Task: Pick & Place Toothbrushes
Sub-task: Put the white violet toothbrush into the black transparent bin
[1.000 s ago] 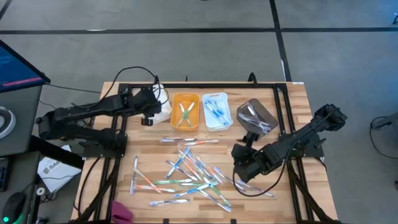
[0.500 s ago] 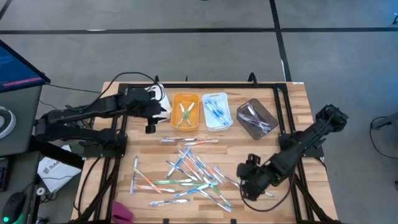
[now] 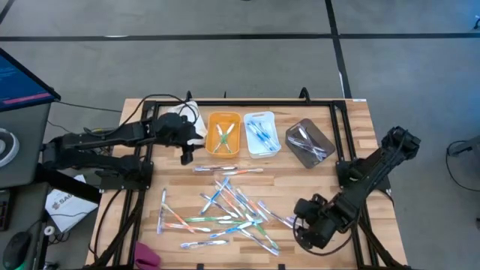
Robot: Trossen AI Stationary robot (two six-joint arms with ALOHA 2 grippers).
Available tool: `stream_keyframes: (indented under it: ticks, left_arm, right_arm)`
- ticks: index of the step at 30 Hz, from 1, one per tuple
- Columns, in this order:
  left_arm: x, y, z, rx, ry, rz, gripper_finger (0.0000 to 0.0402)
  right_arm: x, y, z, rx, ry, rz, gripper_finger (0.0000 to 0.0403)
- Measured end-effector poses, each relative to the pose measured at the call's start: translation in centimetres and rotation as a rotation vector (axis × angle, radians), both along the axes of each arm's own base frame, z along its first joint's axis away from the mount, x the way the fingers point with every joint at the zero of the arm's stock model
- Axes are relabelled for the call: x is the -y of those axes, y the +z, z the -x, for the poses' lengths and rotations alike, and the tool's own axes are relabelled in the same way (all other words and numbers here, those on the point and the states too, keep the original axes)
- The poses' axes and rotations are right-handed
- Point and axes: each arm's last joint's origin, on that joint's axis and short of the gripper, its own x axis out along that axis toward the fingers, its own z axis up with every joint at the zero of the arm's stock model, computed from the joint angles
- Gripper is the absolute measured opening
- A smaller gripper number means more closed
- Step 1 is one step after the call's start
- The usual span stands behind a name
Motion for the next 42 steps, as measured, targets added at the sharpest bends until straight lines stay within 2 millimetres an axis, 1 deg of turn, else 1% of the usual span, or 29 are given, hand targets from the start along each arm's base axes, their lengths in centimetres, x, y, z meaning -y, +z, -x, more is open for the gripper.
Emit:
stream_keyframes:
  ticks: [4, 5, 9, 13, 19, 21, 25, 28, 33, 38, 42]
  left_arm:
    - [0.8, 0.2, -0.1, 0.018, -0.021, 0.017, 0.0153]
    - [1.0, 0.2, -0.2, 0.022, -0.028, 0.022, 0.0153]
    - [1.8, 0.2, -0.4, 0.021, -0.065, 0.031, 0.0153]
    - [2.3, 0.2, -0.5, 0.022, -0.091, 0.031, 0.0153]
    - [2.3, 0.2, -0.5, 0.026, -0.094, 0.029, 0.0153]
    - [2.3, 0.2, -0.5, 0.028, -0.094, 0.029, 0.0153]
    - [2.3, 0.2, -0.5, 0.025, -0.109, 0.01, 0.0153]
    - [2.3, 0.3, -0.6, 0.028, -0.11, 0.007, 0.0153]
    - [2.3, 0.3, -0.6, 0.028, -0.11, 0.008, 0.0153]
    - [2.3, -0.6, -0.5, 0.016, -0.11, 0.01, 0.0153]
    - [2.3, -0.9, -0.5, 0.014, -0.11, 0.011, 0.0153]
  right_arm:
    - [-0.2, -0.3, 1.6, -0.068, 0.165, 0.13, 0.0297]
    - [-0.3, -0.5, 2.0, -0.087, 0.174, 0.148, 0.0297]
    - [-0.8, -1.1, 2.8, -0.129, 0.119, 0.165, 0.0297]
    - [-1.5, -2.2, 2.6, -0.148, 0.116, 0.186, 0.0297]
    - [-2.4, -5.0, 2.2, -0.222, 0.125, 0.264, 0.0297]
    - [-2.4, -5.7, 2.0, -0.266, 0.141, 0.273, 0.0297]
    - [-2.3, -6.1, 1.2, -0.277, 0.138, 0.247, 0.0297]
    - [-2.4, -6.1, 0.3, -0.247, 0.187, 0.19, 0.0297]
    - [-1.7, -6.3, -0.6, -0.303, 0.186, 0.127, 0.0297]
    - [-0.5, -7.7, -0.7, -0.331, 0.164, 0.115, 0.0297]
    - [-0.4, -9.0, -0.4, -0.31, 0.171, 0.07, 0.0297]
